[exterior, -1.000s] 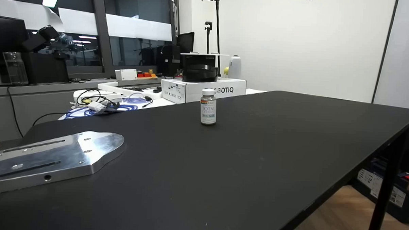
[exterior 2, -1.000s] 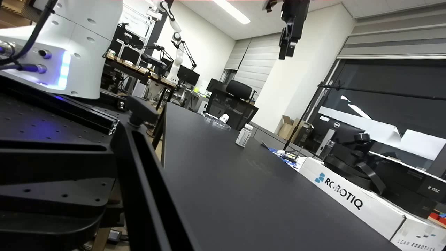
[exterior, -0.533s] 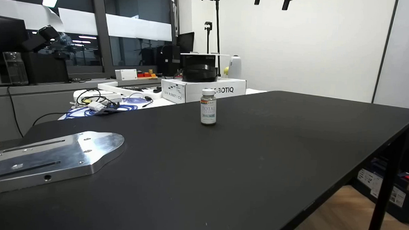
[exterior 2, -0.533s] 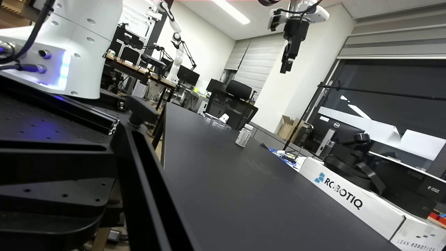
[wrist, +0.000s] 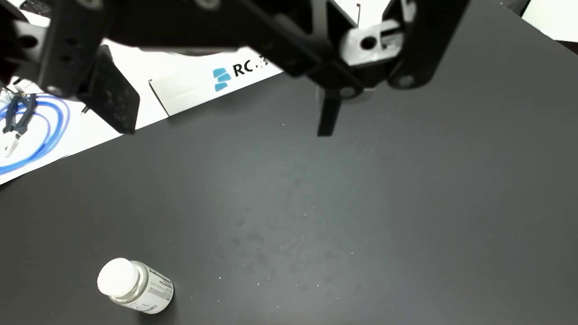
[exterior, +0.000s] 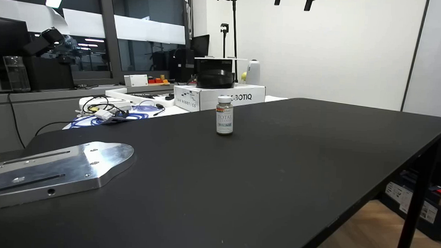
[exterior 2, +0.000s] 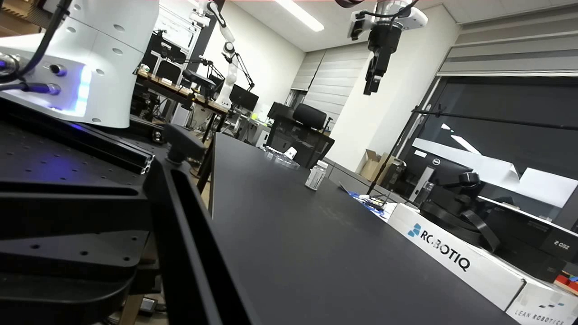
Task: Pick the bottle and move it to the right on the table
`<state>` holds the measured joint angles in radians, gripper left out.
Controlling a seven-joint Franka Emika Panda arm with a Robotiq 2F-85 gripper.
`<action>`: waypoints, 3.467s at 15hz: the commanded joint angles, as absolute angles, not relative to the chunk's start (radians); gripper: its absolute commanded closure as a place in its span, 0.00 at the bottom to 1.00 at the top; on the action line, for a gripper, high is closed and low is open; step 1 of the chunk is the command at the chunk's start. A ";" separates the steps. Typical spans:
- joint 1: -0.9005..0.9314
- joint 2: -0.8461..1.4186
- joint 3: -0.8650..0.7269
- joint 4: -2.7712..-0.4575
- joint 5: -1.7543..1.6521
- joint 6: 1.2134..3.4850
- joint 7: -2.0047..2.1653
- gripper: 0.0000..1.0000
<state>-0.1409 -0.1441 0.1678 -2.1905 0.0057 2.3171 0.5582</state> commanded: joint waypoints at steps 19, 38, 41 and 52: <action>0.194 0.406 0.039 -1.801 -0.122 2.314 1.194 0.00; 0.224 0.530 0.054 -1.790 0.033 2.482 0.938 0.00; 0.227 0.542 0.050 -1.787 0.039 2.480 0.912 0.00; 0.246 0.540 0.029 -1.816 0.018 2.485 0.881 0.00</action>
